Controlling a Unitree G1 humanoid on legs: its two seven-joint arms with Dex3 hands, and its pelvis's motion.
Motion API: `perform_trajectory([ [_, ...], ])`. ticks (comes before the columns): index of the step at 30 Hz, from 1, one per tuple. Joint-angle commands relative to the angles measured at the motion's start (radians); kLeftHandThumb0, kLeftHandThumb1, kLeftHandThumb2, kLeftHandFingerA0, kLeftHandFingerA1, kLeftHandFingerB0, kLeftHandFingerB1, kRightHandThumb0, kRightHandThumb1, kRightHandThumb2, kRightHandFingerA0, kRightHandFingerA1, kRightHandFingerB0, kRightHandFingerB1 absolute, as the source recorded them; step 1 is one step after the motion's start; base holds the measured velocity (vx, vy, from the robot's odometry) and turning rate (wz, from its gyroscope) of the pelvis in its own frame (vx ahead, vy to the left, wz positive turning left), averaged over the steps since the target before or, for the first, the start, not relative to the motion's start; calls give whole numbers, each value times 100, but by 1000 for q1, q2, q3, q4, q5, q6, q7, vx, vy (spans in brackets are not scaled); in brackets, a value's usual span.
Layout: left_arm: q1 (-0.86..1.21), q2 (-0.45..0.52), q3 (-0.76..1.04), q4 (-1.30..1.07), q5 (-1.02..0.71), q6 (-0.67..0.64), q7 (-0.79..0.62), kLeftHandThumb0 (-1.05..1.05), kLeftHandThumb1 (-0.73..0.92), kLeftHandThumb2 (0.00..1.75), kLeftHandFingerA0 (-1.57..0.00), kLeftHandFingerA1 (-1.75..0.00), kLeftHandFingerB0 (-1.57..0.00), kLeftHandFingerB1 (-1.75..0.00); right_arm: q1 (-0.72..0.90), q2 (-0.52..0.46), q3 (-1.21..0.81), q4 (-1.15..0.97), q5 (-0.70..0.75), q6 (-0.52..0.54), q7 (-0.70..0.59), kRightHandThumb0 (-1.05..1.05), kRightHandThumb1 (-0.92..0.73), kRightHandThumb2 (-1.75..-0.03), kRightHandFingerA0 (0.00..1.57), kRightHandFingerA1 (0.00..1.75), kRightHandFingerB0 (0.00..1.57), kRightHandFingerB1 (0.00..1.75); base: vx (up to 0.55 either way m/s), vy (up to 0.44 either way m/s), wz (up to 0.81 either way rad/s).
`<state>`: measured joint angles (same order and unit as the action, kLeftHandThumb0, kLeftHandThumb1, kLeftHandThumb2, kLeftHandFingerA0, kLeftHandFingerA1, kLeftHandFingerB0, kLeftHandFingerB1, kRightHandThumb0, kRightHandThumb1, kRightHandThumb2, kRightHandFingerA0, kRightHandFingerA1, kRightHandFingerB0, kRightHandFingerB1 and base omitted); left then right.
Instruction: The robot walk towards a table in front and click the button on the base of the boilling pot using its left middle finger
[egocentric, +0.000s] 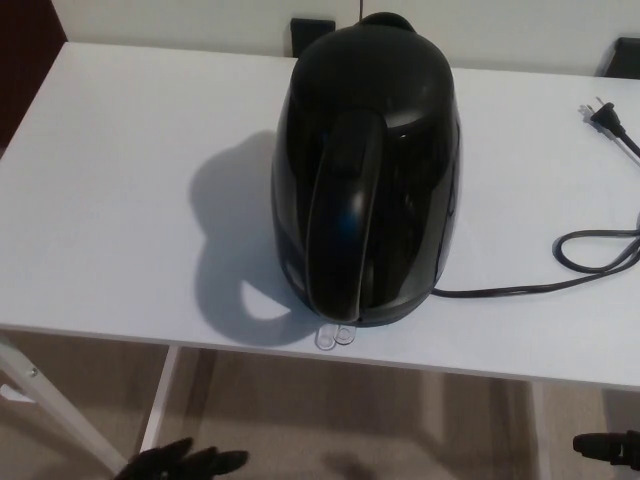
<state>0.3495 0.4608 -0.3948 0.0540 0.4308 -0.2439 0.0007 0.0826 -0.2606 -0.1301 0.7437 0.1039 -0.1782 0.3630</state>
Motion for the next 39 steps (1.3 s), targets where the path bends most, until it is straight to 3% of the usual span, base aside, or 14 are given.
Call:
perform_trajectory([
  [1, -108, 199, -217, -221, 682, -311, 313, -78, 85, 67, -25, -29, -25, -29, -6, -24, 8, 8, -24, 11, -9, -35, -28, -49, 102, 53, 76, 48, 0, 0, 0],
  [6, -193, 192, -260, -207, 710, -311, 362, -79, 87, 66, -27, -31, -22, -29, -10, -27, 12, 8, -23, 1, 1, -36, -30, -50, 102, 53, 73, 49, 0, 0, 0],
  [20, -291, 204, -316, -227, 699, -267, 333, -78, 87, 66, -22, -30, -18, -28, -25, -45, 28, 13, -38, -6, 14, -42, -31, -50, 101, 53, 71, 47, 0, 0, 0],
  [21, -291, 206, -320, -231, 699, -267, 336, -78, 86, 66, -23, -30, -18, -29, -23, -47, 30, 10, -40, -4, 14, -50, -27, -62, 97, 59, 67, 52, 0, 0, 0],
  [22, -292, 205, -323, -231, 697, -270, 339, -78, 85, 66, -24, -30, -20, -29, -22, -49, 34, 10, -49, -8, 8, -53, -27, -63, 97, 58, 67, 52, 0, 0, 0],
  [23, -294, 206, -329, -230, 698, -269, 349, -78, 84, 65, -26, -31, -21, -29, -21, -51, 38, 6, -56, -7, 2, -48, -32, -51, 103, 52, 72, 46, 0, 0, 0],
  [24, -295, 206, -331, -229, 700, -269, 354, -78, 84, 65, -26, -31, -21, -29, -21, -52, 40, 4, -58, -5, 0, -48, -32, -51, 103, 52, 72, 46, 0, 0, 0],
  [25, -296, 205, -339, -230, 705, -267, 367, -78, 83, 65, -27, -31, -23, -29, -21, -53, 39, 6, -54, -5, 6, -57, -27, -62, 99, 58, 67, 51, 0, 0, 0],
  [32, -317, 213, -356, -216, 734, -241, 399, -78, 86, 67, -25, -30, -20, -28, -27, -52, 39, 5, -47, -7, 13, -53, -27, -62, 98, 58, 67, 52, 0, 0, 0],
  [33, -325, 212, -356, -209, 735, -240, 406, -78, 86, 67, -25, -30, -21, -28, -30, -53, 40, 3, -49, -6, 9, -44, -31, -51, 104, 53, 71, 46, 0, 0, 0],
  [39, -344, 214, -347, -201, 748, -216, 403, -79, 86, 67, -25, -30, -21, -28, -42, -46, 34, 1, -35, 15, 10, -35, -32, -50, 105, 53, 74, 48, 0, 0, 0],
])
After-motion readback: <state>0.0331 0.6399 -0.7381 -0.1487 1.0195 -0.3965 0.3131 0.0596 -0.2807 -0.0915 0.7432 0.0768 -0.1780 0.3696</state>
